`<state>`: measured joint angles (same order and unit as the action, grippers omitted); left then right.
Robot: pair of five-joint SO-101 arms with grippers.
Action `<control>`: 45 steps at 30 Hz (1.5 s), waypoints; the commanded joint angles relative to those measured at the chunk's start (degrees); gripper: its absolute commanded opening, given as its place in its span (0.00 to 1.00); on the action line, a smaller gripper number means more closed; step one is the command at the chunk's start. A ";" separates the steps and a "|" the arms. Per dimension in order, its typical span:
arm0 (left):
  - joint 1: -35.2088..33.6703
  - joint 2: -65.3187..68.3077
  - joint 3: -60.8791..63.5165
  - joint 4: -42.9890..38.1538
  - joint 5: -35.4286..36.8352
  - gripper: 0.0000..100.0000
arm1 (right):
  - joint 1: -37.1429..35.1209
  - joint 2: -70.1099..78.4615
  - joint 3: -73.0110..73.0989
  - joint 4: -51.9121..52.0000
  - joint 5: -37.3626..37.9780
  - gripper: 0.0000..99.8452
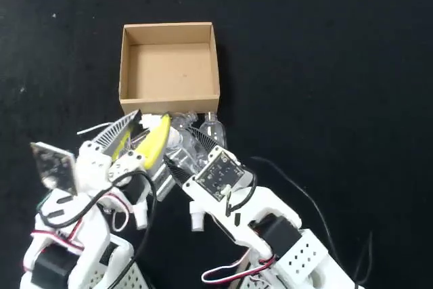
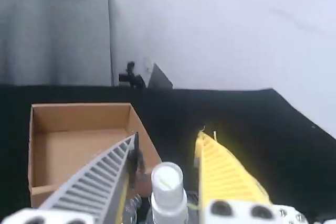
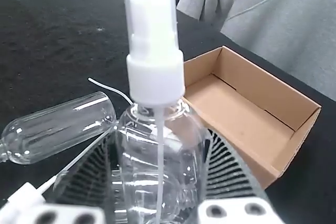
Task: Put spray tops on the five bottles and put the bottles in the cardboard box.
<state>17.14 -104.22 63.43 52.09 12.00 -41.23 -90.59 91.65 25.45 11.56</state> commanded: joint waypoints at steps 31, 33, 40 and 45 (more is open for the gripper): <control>-11.12 -0.26 0.48 -2.64 5.10 0.17 | 1.49 -1.10 -6.73 -4.75 -4.40 0.05; -11.91 -0.26 2.51 -4.92 5.01 0.17 | 1.49 -1.10 -6.99 -4.75 -4.40 0.05; -12.09 -0.18 8.13 -11.43 4.84 0.17 | 1.32 -1.10 -7.08 -4.75 -4.40 0.05; -12.00 0.00 8.48 -11.34 4.57 0.17 | 1.23 -1.10 -6.99 -4.48 -4.13 0.05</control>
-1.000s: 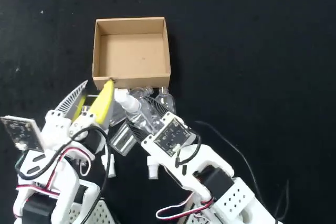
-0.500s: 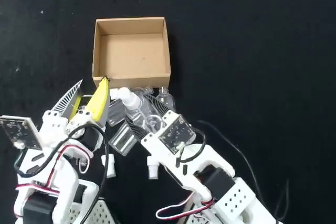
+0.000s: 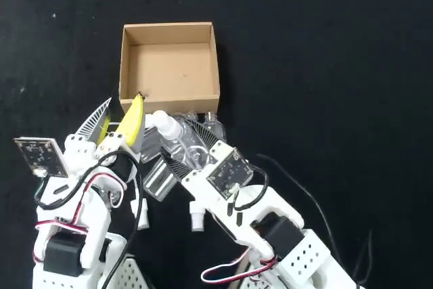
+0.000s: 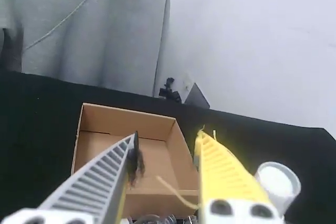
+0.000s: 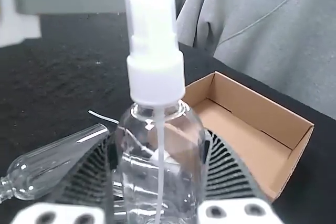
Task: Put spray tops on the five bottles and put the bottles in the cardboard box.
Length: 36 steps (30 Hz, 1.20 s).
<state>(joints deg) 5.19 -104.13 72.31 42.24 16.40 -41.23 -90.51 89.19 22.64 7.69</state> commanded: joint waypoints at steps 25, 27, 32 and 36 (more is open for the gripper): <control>10.15 0.00 1.89 -1.05 -8.35 0.17 | 1.58 -1.19 -4.00 -1.41 -0.18 0.05; 10.24 0.00 1.36 0.18 -8.35 0.17 | 1.58 -1.19 -4.00 -1.41 -0.18 0.05; 12.62 -0.09 1.27 0.79 -11.78 0.17 | 1.67 -1.19 -3.65 -1.41 -0.18 0.05; 12.88 -0.09 1.45 0.79 -12.31 0.17 | 1.67 -1.19 -3.21 -1.41 -0.09 0.05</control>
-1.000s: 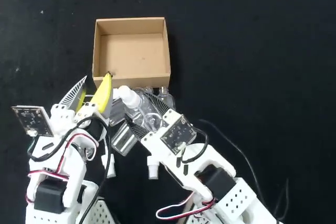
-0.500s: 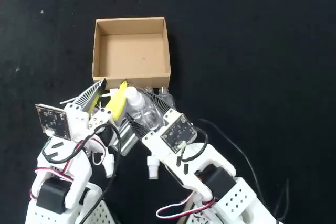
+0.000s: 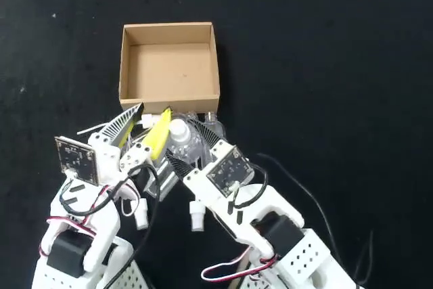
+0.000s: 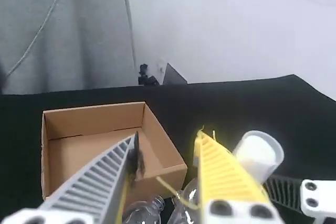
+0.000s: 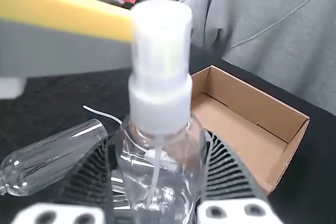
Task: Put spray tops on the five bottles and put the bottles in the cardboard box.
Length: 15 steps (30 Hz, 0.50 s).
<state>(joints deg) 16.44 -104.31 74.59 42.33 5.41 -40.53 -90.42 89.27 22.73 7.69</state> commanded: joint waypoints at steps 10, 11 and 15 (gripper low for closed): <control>1.63 0.09 -0.75 0.70 -1.49 0.17 | 0.97 -1.27 -3.21 -1.49 -0.09 0.05; 1.63 0.09 -0.75 0.79 -2.02 0.17 | 0.97 -1.27 -3.21 -1.49 -0.09 0.05; 2.95 0.09 -0.48 0.79 -5.45 0.17 | 0.97 -1.27 -3.12 -1.49 -0.09 0.05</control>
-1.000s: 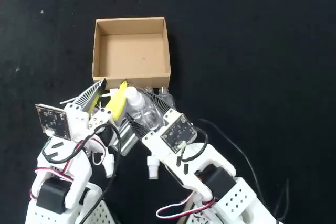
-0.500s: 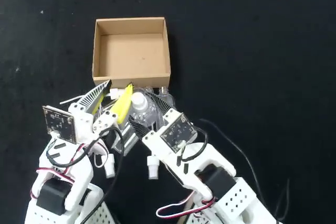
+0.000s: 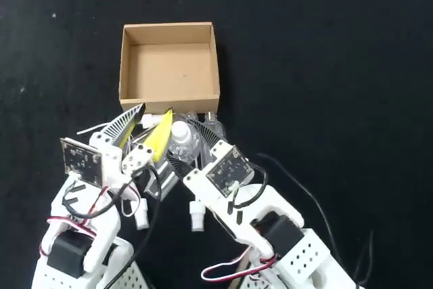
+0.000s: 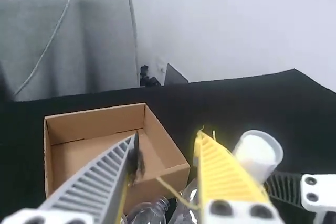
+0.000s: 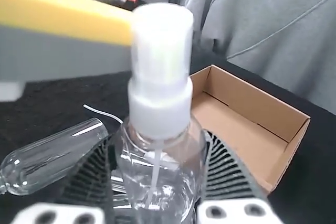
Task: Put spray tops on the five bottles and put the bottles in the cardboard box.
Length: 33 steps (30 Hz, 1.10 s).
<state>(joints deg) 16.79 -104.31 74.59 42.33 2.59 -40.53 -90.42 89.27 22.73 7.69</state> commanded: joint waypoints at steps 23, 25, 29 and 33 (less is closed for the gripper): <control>2.59 -0.18 -1.10 1.49 -2.46 0.17 | 0.97 -1.27 -2.51 -1.49 -0.09 0.05; 2.51 -0.18 -1.89 1.85 -2.46 0.16 | 0.97 -1.27 -2.51 -1.41 -0.09 0.05; -2.68 -0.18 -3.74 1.93 1.23 0.17 | 1.05 -1.27 -2.15 -0.62 -0.09 0.05; -6.99 -0.18 -4.44 1.85 3.25 0.17 | 1.05 -1.27 -1.89 -0.62 -0.09 0.05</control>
<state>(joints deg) 13.27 -103.69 74.59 44.09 3.65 -40.79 -90.59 89.19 22.64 7.69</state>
